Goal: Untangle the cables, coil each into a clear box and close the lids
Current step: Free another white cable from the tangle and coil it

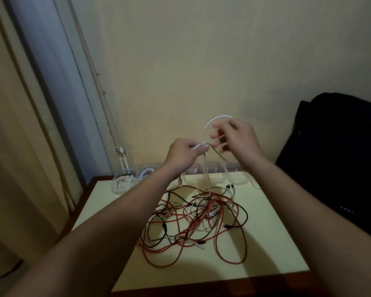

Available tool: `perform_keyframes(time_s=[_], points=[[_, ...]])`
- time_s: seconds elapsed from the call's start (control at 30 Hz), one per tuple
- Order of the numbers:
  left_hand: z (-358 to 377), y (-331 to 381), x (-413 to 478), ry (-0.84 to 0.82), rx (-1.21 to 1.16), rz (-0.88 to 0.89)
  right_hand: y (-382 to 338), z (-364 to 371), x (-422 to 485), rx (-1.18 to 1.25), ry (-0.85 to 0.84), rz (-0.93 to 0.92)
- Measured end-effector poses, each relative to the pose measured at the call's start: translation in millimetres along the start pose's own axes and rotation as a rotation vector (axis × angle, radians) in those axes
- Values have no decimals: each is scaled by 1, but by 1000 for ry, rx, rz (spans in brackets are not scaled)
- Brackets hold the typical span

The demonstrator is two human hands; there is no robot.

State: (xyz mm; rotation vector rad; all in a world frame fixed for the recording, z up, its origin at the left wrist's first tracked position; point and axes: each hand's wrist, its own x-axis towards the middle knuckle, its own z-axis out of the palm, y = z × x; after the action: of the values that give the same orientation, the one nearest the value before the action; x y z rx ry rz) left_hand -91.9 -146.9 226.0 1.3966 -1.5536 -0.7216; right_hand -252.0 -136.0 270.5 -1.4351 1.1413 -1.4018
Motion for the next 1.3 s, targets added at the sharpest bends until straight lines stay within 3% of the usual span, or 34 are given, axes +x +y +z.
perform_keyframes(time_s=[0.07,0.2,0.3,0.47,0.6,0.67,0.8,0.93,1.1,1.2,1.3], points=[[-5,10,5,70,-12,-18,35,-2,-14,-304,60,-122],[-12,34,9,120,-56,24,94,6,-34,-688,-275,-110],[-11,47,6,100,-115,22,118,14,-36,-790,-283,-73],[-20,35,12,224,-118,-12,120,17,-25,-771,-260,-38],[-26,14,4,152,6,-198,79,13,-10,-345,-2,-12],[-22,8,-4,81,-76,-306,58,9,-1,-164,111,40],[-15,-2,-8,-17,-351,-459,32,-4,12,23,139,99],[-26,-9,-16,-7,-287,-402,29,-27,18,68,169,109],[-42,-19,-20,69,-234,-309,28,-55,25,433,212,224],[-46,-19,-24,105,-168,-251,39,-65,27,254,191,238],[-46,-16,-27,120,-166,-217,72,-75,25,-205,136,285]])
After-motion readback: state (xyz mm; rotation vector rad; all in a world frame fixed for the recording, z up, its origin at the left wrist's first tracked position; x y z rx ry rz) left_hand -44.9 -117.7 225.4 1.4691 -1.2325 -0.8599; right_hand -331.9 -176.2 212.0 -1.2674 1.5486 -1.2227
